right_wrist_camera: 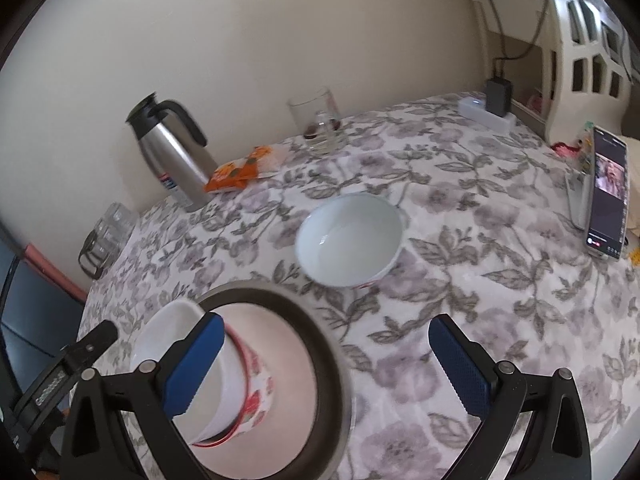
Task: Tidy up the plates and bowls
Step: 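Move both tools toward the remaining white bowl on the cloth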
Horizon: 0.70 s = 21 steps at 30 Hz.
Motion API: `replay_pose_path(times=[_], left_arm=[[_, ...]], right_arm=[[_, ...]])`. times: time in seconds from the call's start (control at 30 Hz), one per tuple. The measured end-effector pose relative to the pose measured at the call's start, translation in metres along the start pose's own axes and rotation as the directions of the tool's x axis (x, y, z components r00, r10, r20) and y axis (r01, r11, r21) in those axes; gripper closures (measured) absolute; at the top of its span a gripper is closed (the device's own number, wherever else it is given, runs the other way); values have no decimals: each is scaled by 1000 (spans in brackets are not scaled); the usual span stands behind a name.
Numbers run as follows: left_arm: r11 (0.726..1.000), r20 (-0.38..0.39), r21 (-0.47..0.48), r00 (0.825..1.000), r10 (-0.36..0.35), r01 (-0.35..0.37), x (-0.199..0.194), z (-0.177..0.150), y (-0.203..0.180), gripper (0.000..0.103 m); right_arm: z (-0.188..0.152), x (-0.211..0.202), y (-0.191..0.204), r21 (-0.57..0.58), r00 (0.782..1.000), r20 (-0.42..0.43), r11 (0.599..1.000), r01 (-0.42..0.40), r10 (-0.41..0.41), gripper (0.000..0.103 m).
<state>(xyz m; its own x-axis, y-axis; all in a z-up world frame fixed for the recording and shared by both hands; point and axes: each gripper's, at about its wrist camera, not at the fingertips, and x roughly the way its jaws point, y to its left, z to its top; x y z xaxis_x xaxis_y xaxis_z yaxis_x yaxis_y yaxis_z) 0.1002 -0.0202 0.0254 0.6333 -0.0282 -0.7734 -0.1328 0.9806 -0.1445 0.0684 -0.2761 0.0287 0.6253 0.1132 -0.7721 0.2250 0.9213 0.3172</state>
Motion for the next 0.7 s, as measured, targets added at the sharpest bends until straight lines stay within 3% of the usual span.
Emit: replay_pose_path(times=[0.33,0.7], left_arm=[[998,71,46,997,-44,41,-12,12,-20,4],[989,26,80,992,-127,125,-17,32,-51,4]], right_arm=[[22,-4,-35,41,996,57,997,64,-66,0],[29,10,-85,212,998,40,976,44,-54,0]])
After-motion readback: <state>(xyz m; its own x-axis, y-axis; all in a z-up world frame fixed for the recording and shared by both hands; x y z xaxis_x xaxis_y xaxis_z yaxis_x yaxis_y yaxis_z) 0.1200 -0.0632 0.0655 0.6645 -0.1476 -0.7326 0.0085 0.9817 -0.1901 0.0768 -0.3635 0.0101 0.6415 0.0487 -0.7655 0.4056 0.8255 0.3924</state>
